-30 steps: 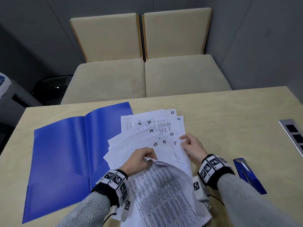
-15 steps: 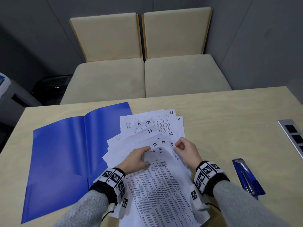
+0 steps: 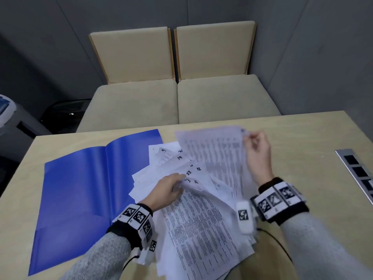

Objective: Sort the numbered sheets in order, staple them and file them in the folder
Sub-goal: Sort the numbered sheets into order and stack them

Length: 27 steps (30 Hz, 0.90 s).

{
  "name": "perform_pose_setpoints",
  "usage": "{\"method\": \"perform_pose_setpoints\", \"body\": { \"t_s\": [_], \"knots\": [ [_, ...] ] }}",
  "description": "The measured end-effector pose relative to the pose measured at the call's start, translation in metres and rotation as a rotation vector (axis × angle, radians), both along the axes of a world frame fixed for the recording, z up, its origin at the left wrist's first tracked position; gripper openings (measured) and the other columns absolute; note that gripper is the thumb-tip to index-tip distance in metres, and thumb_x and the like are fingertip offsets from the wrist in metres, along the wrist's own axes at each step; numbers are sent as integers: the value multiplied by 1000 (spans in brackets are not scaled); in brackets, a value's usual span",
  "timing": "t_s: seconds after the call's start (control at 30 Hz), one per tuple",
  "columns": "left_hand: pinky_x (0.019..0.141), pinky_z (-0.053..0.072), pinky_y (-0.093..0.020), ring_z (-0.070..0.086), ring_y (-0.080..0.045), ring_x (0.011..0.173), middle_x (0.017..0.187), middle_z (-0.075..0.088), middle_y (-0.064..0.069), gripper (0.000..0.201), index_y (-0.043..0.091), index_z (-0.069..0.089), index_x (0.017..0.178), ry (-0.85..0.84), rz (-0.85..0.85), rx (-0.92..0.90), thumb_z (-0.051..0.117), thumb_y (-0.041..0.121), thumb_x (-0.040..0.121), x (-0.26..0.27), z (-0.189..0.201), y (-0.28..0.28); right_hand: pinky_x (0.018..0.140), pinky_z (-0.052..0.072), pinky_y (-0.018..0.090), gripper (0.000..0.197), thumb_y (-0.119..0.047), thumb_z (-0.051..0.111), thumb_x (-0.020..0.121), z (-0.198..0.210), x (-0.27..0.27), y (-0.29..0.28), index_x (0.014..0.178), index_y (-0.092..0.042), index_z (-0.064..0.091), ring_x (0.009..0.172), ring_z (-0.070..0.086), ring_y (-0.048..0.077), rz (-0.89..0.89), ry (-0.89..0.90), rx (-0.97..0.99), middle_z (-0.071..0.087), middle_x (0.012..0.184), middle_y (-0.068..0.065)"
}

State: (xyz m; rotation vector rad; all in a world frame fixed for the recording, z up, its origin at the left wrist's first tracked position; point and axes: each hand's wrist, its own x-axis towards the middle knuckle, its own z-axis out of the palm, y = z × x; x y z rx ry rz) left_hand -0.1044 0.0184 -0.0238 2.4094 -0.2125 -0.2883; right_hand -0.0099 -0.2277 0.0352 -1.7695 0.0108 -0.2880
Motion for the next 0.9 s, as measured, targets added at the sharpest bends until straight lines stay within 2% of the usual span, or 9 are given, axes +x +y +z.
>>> {"method": "perform_pose_setpoints", "body": {
  "t_s": [0.1,0.23,0.33,0.4,0.5,0.6,0.77,0.83,0.9],
  "knots": [
    [69,48,-37,54,-18,72,81,55,4,17,18,55,86,-69,-29,4,51,1,85,1,11,0,65,39,8,22,-9,49,96,46,23,-14,83,-26,43,65,50,-14,-145,-185,169,51,79,-10],
    [70,45,-33,55,-20,77,89,55,2,20,16,61,99,-129,-79,66,54,3,85,1,22,-4,69,42,17,11,-18,50,94,72,45,-24,86,-22,44,71,53,-4,-233,-258,462,56,81,-8],
    [70,42,-32,56,-22,79,94,56,1,18,17,61,103,-188,-132,85,55,9,87,-2,30,-11,60,38,12,18,-13,49,96,49,40,-15,83,-24,44,59,48,-8,-177,-79,352,51,73,-9],
    [70,42,-32,54,-23,79,93,55,2,17,17,59,102,-245,-168,103,54,11,87,-3,33,-16,53,35,16,21,-9,46,97,22,28,-7,82,-23,44,53,43,-3,-74,109,245,48,69,-8],
    [69,42,-34,53,-25,80,91,54,0,15,15,57,100,-293,-170,135,53,10,87,-2,33,-24,58,39,26,9,-10,46,96,-31,3,4,94,-17,51,67,48,10,95,438,119,56,82,-1],
    [69,43,-35,53,-27,82,94,53,-4,13,11,57,99,-274,-132,154,51,11,87,4,25,-27,77,47,35,13,-7,50,92,-77,-22,13,92,-18,57,86,59,23,269,699,116,64,106,13],
    [93,41,-41,45,-27,117,132,45,-11,19,11,60,102,-171,-46,209,52,14,86,15,-1,-25,69,48,38,13,-3,64,85,-107,-46,27,94,-8,57,73,62,27,406,941,405,64,92,24],
    [92,42,-38,54,-27,108,122,55,-9,18,10,60,101,-103,-49,208,52,15,86,18,-5,-25,68,49,34,1,-9,56,92,-105,-48,28,92,-8,57,72,63,24,416,919,472,63,94,21],
    [80,45,-36,59,-28,90,95,64,-7,11,10,56,93,-32,-46,236,52,17,86,19,-7,-26,82,49,37,24,-33,51,96,-103,-47,24,99,-11,61,86,65,22,485,935,543,65,101,15]
  ]
}}
